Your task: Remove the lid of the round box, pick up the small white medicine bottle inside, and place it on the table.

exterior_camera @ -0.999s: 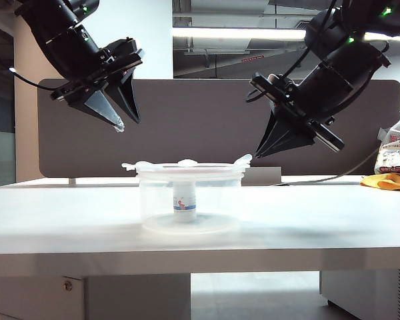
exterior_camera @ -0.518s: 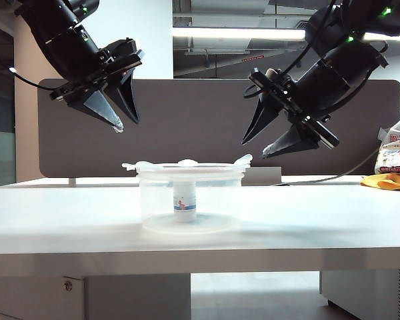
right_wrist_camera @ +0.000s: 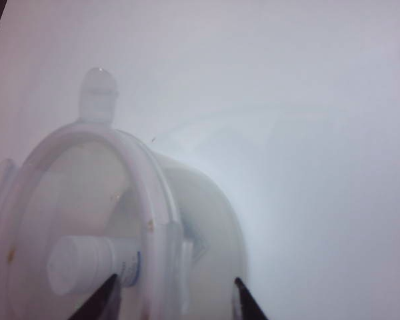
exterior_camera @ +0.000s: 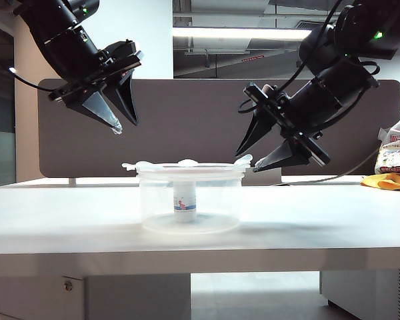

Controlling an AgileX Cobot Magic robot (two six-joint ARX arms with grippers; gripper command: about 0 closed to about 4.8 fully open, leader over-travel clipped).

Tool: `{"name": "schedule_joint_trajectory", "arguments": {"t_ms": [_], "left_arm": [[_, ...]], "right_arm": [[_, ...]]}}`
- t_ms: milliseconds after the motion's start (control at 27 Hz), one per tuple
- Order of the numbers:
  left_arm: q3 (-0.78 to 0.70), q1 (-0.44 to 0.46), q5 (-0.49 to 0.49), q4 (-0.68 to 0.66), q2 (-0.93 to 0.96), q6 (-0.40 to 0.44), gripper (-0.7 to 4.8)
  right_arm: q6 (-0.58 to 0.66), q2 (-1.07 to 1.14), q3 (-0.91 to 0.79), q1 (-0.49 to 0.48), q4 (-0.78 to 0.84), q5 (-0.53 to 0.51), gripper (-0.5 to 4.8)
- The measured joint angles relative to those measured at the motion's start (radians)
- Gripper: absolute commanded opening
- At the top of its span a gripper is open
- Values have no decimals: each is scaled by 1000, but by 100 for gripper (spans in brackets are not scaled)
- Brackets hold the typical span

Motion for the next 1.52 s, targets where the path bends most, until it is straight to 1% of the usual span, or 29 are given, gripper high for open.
{"name": "schedule_joint_trajectory", "arguments": {"t_ms": [74,185,222,333,407,555,629,999,1258,1517], "left_arm": [[0,0,0,0,0,0,184],[0,0,-2,0,0,2,184],[0,0,-5,0,0,3,184],[0,0,-17,-1,0,3,184],[0,0,-17,-1,0,4,184],[0,0,-17,-1,0,4,184],[0,0,-17,0,0,4,184],[0,0,-25,-1,0,16,184],[0,0,-29,-12,0,18,183],[0,0,-44,-50,0,30,184]], "right_arm": [[8,10,0,0,14,-6,192],[14,18,0,0,21,-12,100],[14,18,0,0,22,-13,85],[14,18,0,0,30,-14,69],[14,18,0,0,33,-15,40],[14,17,0,0,41,-21,32],[14,17,0,0,44,-22,-3],[18,18,0,0,116,-62,-2],[73,18,0,0,173,-121,-2],[100,18,0,0,205,-121,-2]]}}
